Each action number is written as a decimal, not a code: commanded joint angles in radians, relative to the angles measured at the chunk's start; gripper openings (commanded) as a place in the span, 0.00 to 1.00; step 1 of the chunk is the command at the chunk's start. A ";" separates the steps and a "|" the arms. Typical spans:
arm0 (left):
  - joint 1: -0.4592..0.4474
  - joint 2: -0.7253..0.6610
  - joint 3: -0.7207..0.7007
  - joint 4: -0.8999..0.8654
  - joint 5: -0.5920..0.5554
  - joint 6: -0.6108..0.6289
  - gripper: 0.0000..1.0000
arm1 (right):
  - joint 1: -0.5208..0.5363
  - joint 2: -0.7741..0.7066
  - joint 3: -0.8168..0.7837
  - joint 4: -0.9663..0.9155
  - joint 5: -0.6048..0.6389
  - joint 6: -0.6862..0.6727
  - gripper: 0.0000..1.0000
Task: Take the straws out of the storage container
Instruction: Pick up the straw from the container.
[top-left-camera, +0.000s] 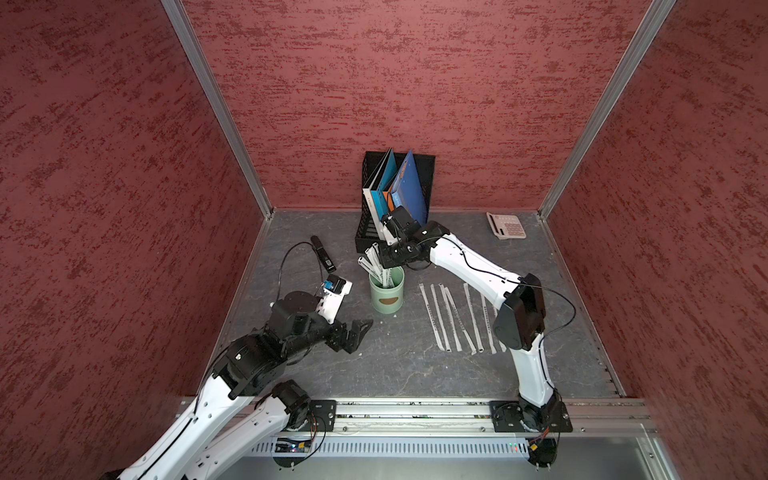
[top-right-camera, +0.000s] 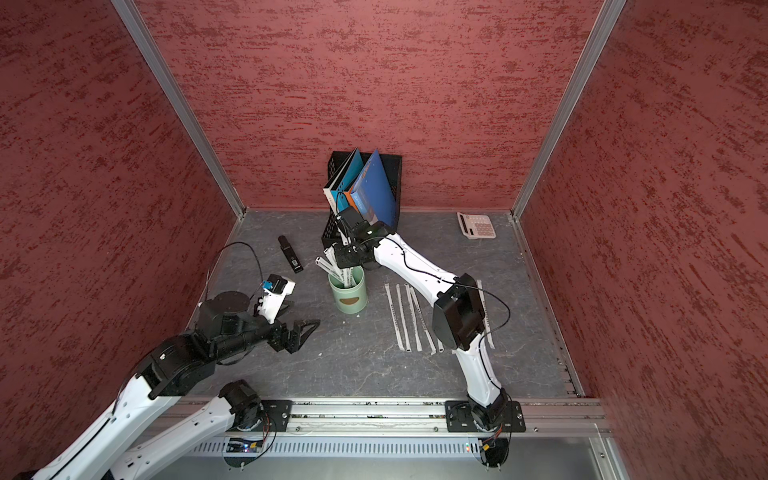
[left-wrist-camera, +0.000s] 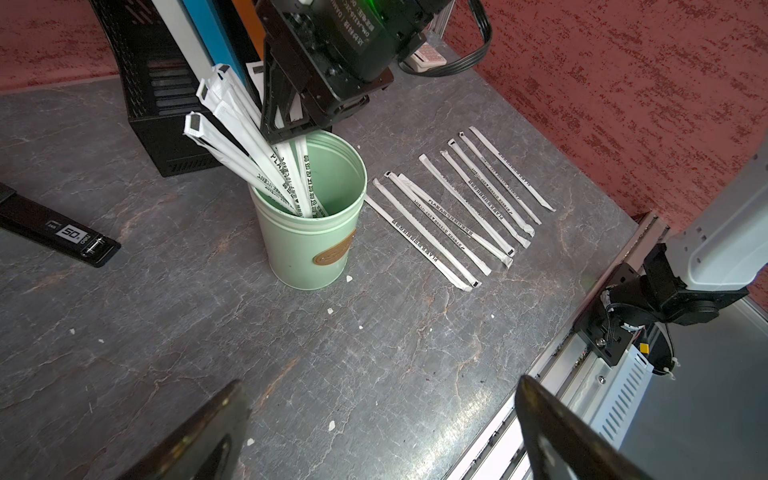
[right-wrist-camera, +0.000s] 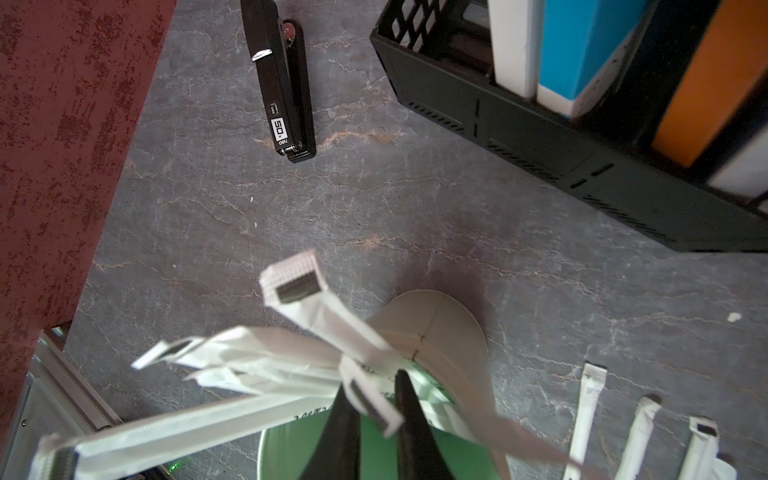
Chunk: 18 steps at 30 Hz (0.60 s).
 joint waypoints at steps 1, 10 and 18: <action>0.001 -0.005 0.004 -0.010 0.004 0.000 0.99 | 0.006 -0.009 -0.018 0.003 -0.016 0.003 0.10; 0.002 -0.006 0.004 -0.009 0.003 0.000 0.99 | 0.007 -0.034 -0.040 0.004 -0.017 0.001 0.06; 0.002 -0.004 0.005 -0.010 0.004 -0.001 0.99 | 0.006 -0.121 -0.031 -0.032 0.034 -0.026 0.04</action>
